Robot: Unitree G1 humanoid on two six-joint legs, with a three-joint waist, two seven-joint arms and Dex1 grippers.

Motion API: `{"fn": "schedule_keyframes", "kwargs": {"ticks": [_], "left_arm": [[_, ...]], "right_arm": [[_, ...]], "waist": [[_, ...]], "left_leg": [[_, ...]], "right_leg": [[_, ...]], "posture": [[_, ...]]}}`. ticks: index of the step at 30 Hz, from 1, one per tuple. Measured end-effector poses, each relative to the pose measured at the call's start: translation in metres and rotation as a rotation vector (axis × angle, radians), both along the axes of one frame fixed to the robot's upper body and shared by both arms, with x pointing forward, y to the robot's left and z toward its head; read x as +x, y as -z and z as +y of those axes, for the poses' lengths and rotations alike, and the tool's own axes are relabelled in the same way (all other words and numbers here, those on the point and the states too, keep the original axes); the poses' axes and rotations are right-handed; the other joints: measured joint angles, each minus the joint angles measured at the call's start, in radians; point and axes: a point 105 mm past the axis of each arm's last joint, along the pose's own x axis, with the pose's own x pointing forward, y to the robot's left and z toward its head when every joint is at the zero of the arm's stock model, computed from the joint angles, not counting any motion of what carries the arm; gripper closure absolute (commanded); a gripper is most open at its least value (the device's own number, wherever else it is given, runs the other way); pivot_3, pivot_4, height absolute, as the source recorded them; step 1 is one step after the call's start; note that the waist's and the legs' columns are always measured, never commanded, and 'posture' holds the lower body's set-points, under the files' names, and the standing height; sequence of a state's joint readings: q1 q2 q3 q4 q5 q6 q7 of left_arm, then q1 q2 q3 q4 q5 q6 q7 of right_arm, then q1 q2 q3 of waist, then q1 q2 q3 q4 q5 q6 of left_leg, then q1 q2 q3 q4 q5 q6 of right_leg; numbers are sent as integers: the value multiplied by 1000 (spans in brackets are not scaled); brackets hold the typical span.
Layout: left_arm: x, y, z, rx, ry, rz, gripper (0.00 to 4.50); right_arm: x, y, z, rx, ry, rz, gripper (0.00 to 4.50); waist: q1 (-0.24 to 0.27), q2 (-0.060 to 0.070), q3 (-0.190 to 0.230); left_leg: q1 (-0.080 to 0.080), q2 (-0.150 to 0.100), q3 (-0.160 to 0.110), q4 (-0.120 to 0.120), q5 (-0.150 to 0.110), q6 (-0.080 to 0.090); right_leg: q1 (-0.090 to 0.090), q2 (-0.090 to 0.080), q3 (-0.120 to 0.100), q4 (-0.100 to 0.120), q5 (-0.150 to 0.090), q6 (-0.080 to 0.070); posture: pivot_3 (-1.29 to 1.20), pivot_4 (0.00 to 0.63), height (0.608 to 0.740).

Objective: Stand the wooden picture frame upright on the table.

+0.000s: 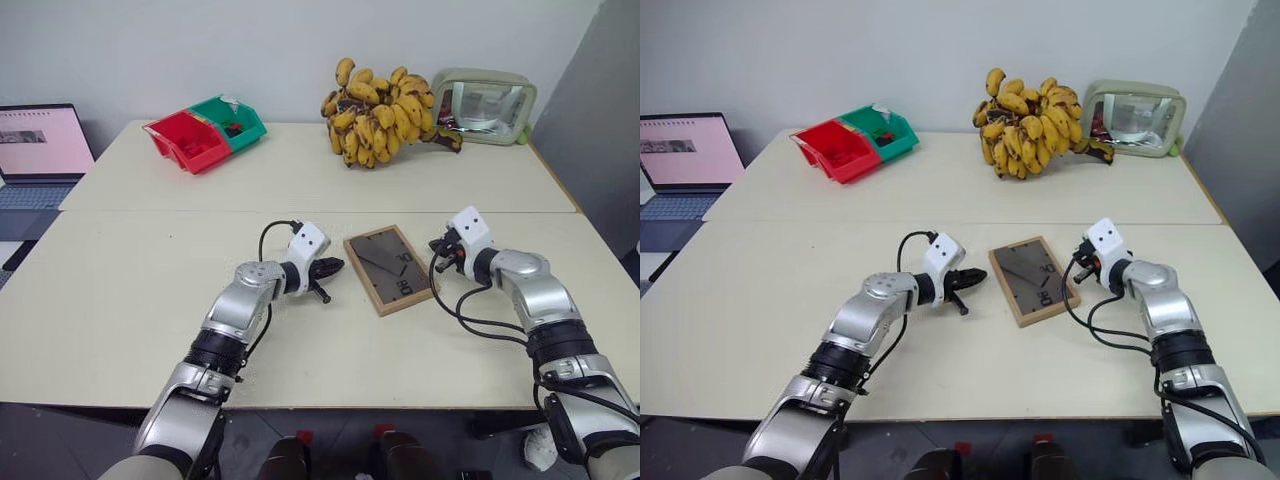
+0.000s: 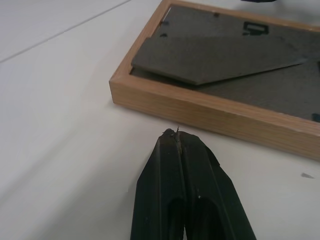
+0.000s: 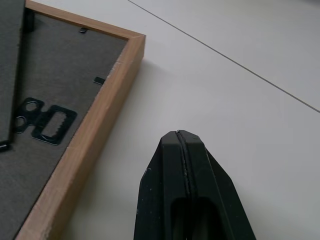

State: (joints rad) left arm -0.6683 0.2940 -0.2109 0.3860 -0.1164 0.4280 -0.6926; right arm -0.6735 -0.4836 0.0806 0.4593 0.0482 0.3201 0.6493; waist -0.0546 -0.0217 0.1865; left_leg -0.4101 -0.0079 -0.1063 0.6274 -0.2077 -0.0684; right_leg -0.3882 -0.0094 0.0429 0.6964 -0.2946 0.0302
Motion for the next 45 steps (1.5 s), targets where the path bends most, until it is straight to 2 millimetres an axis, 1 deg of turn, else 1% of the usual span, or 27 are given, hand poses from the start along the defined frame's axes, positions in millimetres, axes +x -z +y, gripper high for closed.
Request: {"fn": "schedule_keyframes", "kwargs": {"ticks": [2, 5, 7, 11, 15, 21, 26, 32, 36, 39, 43, 45], "left_arm": [[2, 1, -4, 8, 1, 0, 4495], [2, 2, -3, 20, -1, 1, 4495], [3, 2, -2, 24, -3, 0, 4495], [3, 2, 5, 40, -18, -2, 4495], [3, 1, 17, 57, -46, 0, 4495], [-4, 1, 38, 94, -85, 1, 4495], [-10, 0, 50, 114, -113, 12, 4495], [-27, 2, 70, 132, -145, 39, 4495], [-35, 5, 79, 105, -194, 49, 4495], [-43, 6, 82, 97, -219, 50, 4495], [-44, 8, 81, 83, -242, 55, 4495], [-45, 8, 83, 85, -243, 55, 4495]], "right_arm": [[-2, 1, 11, 10, -30, 1, 4500], [-11, 1, 28, 5, -93, 4, 4500], [-13, 1, 29, 4, -95, 11, 4500], [-25, 6, 41, 24, -116, 29, 4500], [-31, 7, 53, 36, -136, 49, 4500], [-43, 11, 71, 66, -179, 87, 4500], [-50, 12, 83, 96, -217, 120, 4500], [-55, 14, 100, 127, -255, 141, 4500], [-58, 15, 109, 136, -273, 146, 4500], [-58, 16, 113, 134, -280, 143, 4500], [-56, 19, 112, 96, -279, 124, 4500], [-54, 18, 107, 76, -272, 106, 4500]], "waist": [[0, 0, 0], [-1, 0, 0], [0, 0, 0], [-6, 0, 0], [-13, 0, 0], [-22, 1, 0], [-25, 1, 0], [-30, 1, 0], [-29, 1, 0], [-28, 1, 0], [-26, 1, 0], [-26, 1, 0]], "left_leg": [[0, 0, 0, 0, 0, 0], [0, 0, -1, 0, 0, 0], [0, 0, -1, 0, 0, 0], [1, 0, 0, 0, 0, 0], [2, 1, 0, 0, 0, 0], [3, 2, 0, -1, 0, 0], [3, 2, -1, -1, 0, 0], [5, 2, 0, -2, 0, 0], [5, 3, 0, -2, 0, 0], [5, 3, 0, -3, 0, 0], [7, 2, 0, -3, 0, 0], [7, 2, 0, -3, 0, 0]], "right_leg": [[0, 0, 0, 0, 0, 0], [0, 0, 0, 0, 0, 0], [0, 0, 0, 0, 0, 0], [0, 1, 0, 1, 0, 0], [0, 3, 1, 1, 0, 0], [1, 4, 1, 2, 0, 0], [1, 5, 1, 2, 0, 0], [1, 5, 1, 2, 0, 0], [1, 4, 2, 2, 0, 0], [2, 4, 2, 1, 0, 0], [3, 4, 2, 1, 0, 0], [3, 4, 2, 1, 0, 0]], "posture": [[0, 150, 740], [0, 150, 740], [0, 150, 740], [0, 150, 740], [0, 150, 740], [0, 150, 740], [0, 150, 740], [0, 150, 740], [0, 150, 740], [0, 150, 740], [0, 150, 740], [0, 150, 740]]}}
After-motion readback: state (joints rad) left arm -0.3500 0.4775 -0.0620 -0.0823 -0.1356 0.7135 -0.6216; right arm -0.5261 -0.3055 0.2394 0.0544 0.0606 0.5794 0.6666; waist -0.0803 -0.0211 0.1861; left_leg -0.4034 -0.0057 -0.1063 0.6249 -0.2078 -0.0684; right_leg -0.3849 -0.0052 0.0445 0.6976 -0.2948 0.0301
